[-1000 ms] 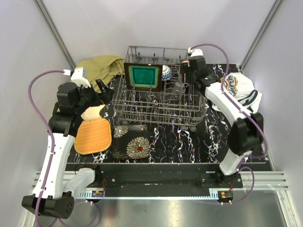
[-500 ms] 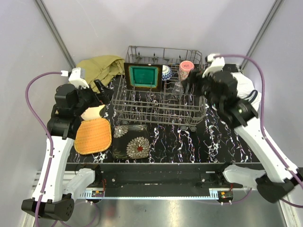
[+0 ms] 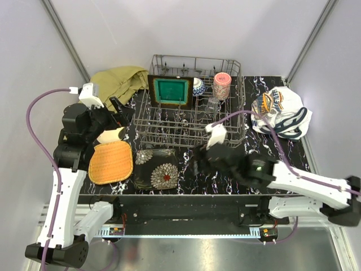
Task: Load the mixed dishes into the dish rack
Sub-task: Place the cup upside down on the dish rack, then grab a plate with the right arm
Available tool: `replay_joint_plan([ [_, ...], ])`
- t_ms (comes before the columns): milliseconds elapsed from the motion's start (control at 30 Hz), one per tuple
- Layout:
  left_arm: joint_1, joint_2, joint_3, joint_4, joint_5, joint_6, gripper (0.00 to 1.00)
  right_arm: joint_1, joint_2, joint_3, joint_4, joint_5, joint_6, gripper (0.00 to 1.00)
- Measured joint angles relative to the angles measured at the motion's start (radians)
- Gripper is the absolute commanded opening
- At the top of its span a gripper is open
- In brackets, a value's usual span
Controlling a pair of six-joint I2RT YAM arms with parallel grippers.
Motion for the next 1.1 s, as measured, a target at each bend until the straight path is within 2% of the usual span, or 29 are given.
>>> replay_joint_plan([
  [100,0.0,-0.01,0.0,-0.016,0.0,-0.001,0.99,0.121,0.107,-0.002,0.026,0.072,0.082,0.79],
  [200,0.0,-0.021,0.0,-0.027,0.0,-0.003,0.99,0.183,0.181,-0.05,0.089,0.134,0.193,0.78],
  [433,0.0,-0.051,-0.017,-0.045,0.004,-0.009,0.99,0.23,0.256,-0.25,0.237,0.288,0.494,0.77],
  [733,0.0,-0.065,-0.017,-0.058,0.016,-0.01,0.99,0.311,0.536,-0.261,0.436,0.422,0.764,0.77],
  [1100,0.0,-0.084,-0.017,-0.073,0.03,-0.01,0.99,0.322,0.683,-0.325,0.713,0.47,0.924,0.77],
])
